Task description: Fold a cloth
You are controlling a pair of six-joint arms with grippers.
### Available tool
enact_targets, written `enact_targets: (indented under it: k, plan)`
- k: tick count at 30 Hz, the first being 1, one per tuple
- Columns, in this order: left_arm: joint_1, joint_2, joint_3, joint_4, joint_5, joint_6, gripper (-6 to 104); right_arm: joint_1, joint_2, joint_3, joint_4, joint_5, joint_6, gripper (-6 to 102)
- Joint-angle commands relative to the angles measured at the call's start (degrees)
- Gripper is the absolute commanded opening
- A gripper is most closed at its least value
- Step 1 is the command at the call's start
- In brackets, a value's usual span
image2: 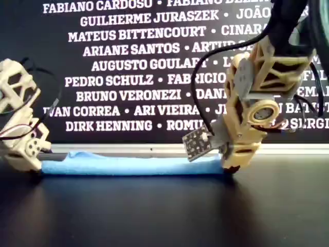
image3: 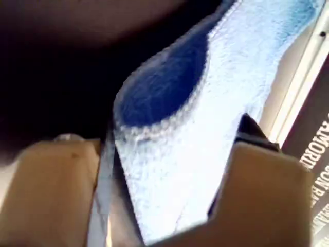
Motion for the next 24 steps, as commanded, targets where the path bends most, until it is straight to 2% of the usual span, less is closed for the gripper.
enact_targets:
  k: [1,6,8,11,14,18,24]
  plan:
    - [-0.44,0.53,-3.08,-0.88,0.62,0.18,82,-0.18,1.05,-4.39,-1.67,0.44,-0.26,78]
    - [-0.44,0.44,-3.08,-0.79,0.35,0.18,81,-0.18,1.05,-4.39,-1.67,0.44,-0.26,76]
    - [-0.44,0.44,-2.99,-0.7,0.09,0.18,81,-0.18,1.05,-4.39,-1.67,0.44,-0.26,70]
    - [-0.35,0.44,-2.9,-0.62,0.79,0.18,76,-0.18,1.05,-4.39,-1.67,0.44,-0.18,55]
    - [-0.35,0.44,-3.08,-0.62,0.88,0.18,63,-0.79,1.41,-4.57,-1.76,-0.44,0.62,38]
    - [-0.35,0.53,-3.16,-0.79,0.88,0.18,39,-0.97,1.14,-5.98,-1.76,-0.44,0.62,20]
    - [-0.7,1.41,-3.16,-0.88,0.88,0.09,8,-0.62,1.05,-6.68,-1.76,-0.53,0.62,1]
